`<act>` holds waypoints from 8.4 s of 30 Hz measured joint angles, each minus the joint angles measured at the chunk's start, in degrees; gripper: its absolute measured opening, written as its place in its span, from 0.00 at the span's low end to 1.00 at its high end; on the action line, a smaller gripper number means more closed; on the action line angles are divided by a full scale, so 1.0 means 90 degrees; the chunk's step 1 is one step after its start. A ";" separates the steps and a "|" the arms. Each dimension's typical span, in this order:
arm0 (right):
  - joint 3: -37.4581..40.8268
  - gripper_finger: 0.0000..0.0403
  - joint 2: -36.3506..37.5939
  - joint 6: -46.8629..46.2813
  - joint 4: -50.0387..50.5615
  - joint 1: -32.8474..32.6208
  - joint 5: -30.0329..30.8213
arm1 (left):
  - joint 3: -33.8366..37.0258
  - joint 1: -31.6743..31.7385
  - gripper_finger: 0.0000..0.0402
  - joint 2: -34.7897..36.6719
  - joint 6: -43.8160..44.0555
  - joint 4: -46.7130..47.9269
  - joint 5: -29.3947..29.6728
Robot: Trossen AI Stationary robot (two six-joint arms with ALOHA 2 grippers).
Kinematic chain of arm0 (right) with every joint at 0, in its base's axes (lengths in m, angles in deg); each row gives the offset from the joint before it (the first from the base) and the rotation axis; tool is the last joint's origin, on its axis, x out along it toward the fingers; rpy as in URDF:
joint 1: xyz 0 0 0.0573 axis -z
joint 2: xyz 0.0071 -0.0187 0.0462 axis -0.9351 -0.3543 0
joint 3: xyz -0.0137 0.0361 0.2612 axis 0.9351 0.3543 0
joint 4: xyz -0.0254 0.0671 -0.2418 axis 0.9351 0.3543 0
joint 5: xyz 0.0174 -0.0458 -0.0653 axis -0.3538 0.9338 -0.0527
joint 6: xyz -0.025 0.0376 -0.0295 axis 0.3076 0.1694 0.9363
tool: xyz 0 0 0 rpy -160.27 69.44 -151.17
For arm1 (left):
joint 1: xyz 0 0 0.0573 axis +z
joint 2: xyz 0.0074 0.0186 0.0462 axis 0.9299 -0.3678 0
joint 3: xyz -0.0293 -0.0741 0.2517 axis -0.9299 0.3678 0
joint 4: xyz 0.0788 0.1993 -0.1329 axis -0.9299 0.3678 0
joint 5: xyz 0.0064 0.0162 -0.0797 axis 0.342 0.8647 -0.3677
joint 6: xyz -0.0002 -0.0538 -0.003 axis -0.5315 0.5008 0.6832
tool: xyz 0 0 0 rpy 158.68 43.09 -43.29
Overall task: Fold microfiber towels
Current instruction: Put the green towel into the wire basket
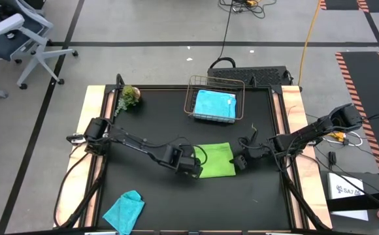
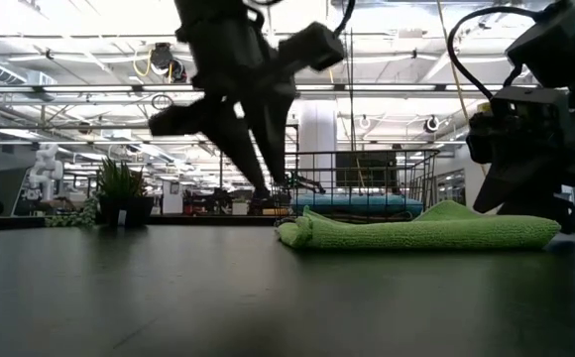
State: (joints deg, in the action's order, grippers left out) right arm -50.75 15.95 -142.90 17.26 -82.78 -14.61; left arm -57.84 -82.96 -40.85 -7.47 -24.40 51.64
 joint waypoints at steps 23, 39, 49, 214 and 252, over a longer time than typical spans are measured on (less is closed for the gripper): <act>0.0000 0.52 -0.0002 0.0556 -0.0100 -0.0003 -0.0631 | 0.1991 0.0202 0.22 0.0000 0.0832 -0.3797 -0.0851; 0.0004 0.52 -0.0087 0.0688 -0.0239 -0.0008 -0.0516 | 0.1989 0.0356 0.22 0.1198 0.0504 -0.2211 -0.0162; -0.0010 0.52 -0.0580 0.0607 -0.0780 0.0009 -0.0158 | 0.1989 0.0310 0.22 0.1862 0.0523 -0.1425 0.0528; -0.4036 0.00 0.0317 0.4564 0.2358 0.0870 0.0542 | -0.0361 0.1452 0.03 0.1379 -0.3891 -0.2796 0.0873; -0.4970 0.00 -0.0492 0.6590 0.4249 0.5257 -0.0168 | -0.0469 0.4302 0.05 -0.0051 -0.4438 -0.3888 -0.1588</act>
State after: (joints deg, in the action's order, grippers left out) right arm -95.48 11.52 -83.59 55.51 -35.47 -16.12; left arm -62.06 -44.24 -41.30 -47.41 -59.40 37.35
